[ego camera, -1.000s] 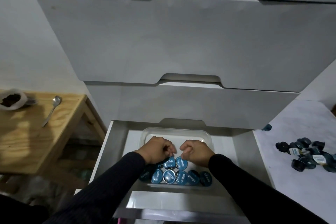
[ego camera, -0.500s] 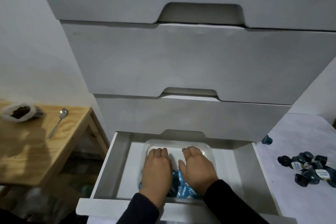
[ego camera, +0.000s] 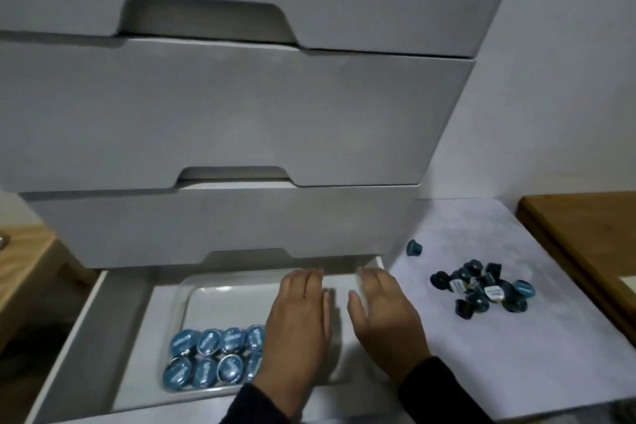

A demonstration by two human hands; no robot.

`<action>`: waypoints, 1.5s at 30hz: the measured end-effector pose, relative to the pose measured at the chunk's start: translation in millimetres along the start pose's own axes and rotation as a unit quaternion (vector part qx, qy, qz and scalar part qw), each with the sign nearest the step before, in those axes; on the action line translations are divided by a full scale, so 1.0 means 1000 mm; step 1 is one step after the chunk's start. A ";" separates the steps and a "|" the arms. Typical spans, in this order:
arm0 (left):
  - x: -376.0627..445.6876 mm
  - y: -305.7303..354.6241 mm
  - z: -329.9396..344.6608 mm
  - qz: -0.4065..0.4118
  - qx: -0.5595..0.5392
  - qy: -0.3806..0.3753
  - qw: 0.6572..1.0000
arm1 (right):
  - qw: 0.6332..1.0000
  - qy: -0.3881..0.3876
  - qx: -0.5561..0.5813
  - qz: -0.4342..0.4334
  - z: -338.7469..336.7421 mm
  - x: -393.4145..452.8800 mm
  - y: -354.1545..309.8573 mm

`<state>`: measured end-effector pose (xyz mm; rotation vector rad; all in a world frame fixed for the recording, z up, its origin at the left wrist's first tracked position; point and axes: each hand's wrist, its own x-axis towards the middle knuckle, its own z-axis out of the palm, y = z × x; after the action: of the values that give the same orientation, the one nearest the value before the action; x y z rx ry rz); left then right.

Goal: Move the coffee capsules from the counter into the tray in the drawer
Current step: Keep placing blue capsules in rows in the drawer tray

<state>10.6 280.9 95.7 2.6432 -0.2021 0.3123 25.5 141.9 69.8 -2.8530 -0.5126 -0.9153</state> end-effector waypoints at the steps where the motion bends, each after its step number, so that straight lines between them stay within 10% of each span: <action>1: 0.004 0.015 0.007 0.009 -0.013 0.010 1.000 | 1.000 -0.016 -0.005 0.006 -0.003 -0.005 0.015; 12: 0.024 0.165 0.121 0.064 -0.084 -0.032 0.994 | 0.956 -0.146 0.104 0.231 -0.007 -0.068 0.187; 26: 0.055 0.208 0.227 -0.115 -0.164 -0.160 0.967 | 0.886 -0.271 0.205 0.317 0.039 -0.087 0.269; 45: 0.041 0.196 0.245 -0.269 -0.326 -0.082 0.903 | 0.892 -0.181 0.284 0.301 0.046 -0.110 0.281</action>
<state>57.1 -9.5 -20.4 1.9455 0.3227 -0.1495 64.1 -143.6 -30.1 -2.3771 0.0968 -0.0908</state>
